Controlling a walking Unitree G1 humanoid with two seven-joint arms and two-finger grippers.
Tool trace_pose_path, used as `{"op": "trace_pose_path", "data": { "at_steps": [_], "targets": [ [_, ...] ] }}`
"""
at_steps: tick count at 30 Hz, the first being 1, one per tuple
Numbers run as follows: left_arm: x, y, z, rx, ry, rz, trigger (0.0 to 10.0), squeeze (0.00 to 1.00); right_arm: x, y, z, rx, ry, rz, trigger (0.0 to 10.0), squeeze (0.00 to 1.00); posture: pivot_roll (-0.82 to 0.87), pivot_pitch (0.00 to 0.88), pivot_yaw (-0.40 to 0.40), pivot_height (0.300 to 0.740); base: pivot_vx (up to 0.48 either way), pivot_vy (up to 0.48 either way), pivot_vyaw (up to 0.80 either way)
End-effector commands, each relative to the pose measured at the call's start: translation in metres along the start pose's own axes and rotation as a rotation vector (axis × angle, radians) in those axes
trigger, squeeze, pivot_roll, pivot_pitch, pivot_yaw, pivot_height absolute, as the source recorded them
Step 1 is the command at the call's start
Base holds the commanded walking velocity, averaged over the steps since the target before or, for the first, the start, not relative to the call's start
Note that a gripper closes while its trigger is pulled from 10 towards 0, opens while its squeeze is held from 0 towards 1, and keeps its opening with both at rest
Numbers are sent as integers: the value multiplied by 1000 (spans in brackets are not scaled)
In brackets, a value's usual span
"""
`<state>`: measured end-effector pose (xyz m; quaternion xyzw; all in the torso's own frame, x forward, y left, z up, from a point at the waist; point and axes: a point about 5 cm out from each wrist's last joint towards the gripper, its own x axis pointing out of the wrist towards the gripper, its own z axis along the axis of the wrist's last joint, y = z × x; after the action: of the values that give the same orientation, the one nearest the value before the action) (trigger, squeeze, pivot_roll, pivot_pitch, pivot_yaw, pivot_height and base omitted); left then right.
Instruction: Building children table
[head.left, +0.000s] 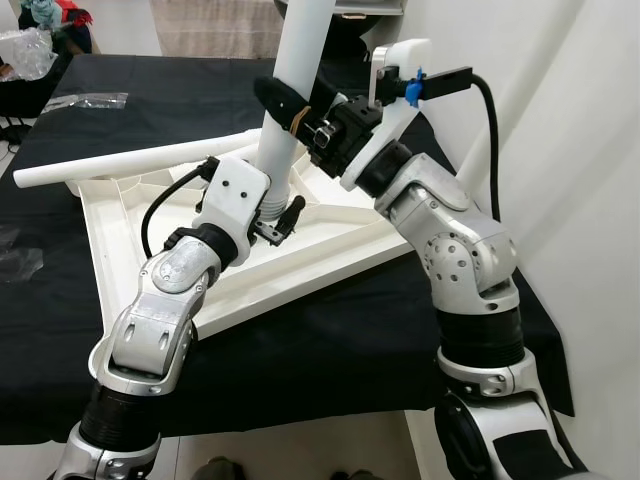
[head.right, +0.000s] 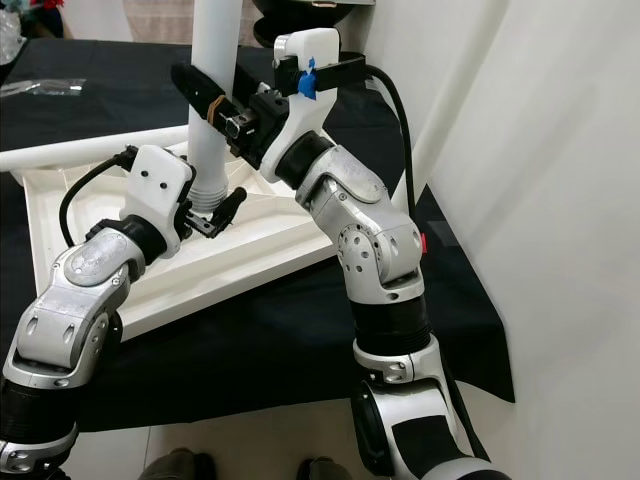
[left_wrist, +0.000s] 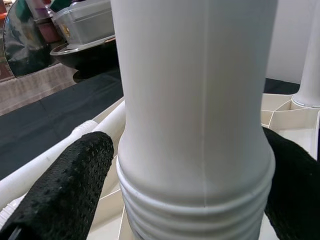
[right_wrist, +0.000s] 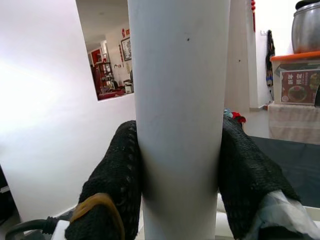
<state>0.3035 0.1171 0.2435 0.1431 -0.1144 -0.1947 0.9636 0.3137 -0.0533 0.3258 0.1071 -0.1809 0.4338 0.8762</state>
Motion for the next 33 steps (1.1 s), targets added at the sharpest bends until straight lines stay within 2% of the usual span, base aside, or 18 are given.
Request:
{"op": "trace_pose_path", "data": {
  "at_steps": [1,6,7,8,9,10,18,19,21,22,24,25,26,28,29,30,33],
  "targets": [
    [3,-3,-2,-5,6,-20,10000,0,-2,4,1,7,-2,12,0,0,10,60,-65,740,0,0,0],
    [7,-5,-5,-5,10,-39,10000,0,-3,10,-1,15,6,21,0,0,10,60,-65,740,0,0,0],
    [8,-6,-6,-10,11,-45,4941,0,-3,11,-1,16,8,24,0,0,10,60,-65,740,0,0,0],
    [9,-7,-6,-5,7,-47,3765,0,-3,13,-2,13,11,26,0,0,10,64,-64,740,0,0,0],
    [9,-7,-6,-5,7,-47,3765,0,-3,13,-2,13,11,26,0,0,10,64,-64,740,0,0,0],
    [9,-8,-7,0,7,-56,0,0,-3,14,-2,13,12,26,0,0,10,66,-64,740,0,0,0],
    [11,-12,-7,9,-1,-70,0,0,-3,16,-2,12,18,22,0,0,7,70,-64,740,0,0,0],
    [11,-13,-7,20,0,-71,3608,0,-3,15,-2,8,21,20,4706,0,7,70,-64,740,0,0,0],
    [11,-13,-7,31,0,-76,3608,0,-3,15,-3,2,26,11,4706,0,10,71,-65,740,0,0,0],
    [11,-13,-7,38,-2,-76,10000,0,-3,15,-4,-1,30,7,10000,0,10,70,-64,740,0,0,0],
    [11,-13,-7,38,-2,-76,10000,0,-3,15,-4,-1,30,7,10000,0,10,70,-64,740,0,0,0],
    [11,-14,-6,45,-4,-80,10000,0,-4,14,-5,-8,32,1,10000,678,10,70,-64,740,0,0,0],
    [9,-16,-6,61,-4,-87,10000,0,-3,13,-6,-10,34,-8,10000,1000,12,71,-64,740,0,0,0],
    [8,-18,-7,69,-4,-95,10000,0,-3,12,-8,-10,42,-14,10000,1000,11,69,-62,740,0,0,0],
    [6,-21,-8,79,-2,-103,10000,0,-3,13,-9,-7,50,-13,10000,600,11,69,-62,740,0,0,0],
    [5,-22,-9,94,0,-111,10000,0,-2,13,-9,-7,53,-13,10000,0,9,67,-59,740,0,0,0],
    [4,-24,-9,92,-1,-115,10000,0,-1,14,-9,-3,52,-15,10000,0,8,63,-60,740,0,0,0]
  ]
}}
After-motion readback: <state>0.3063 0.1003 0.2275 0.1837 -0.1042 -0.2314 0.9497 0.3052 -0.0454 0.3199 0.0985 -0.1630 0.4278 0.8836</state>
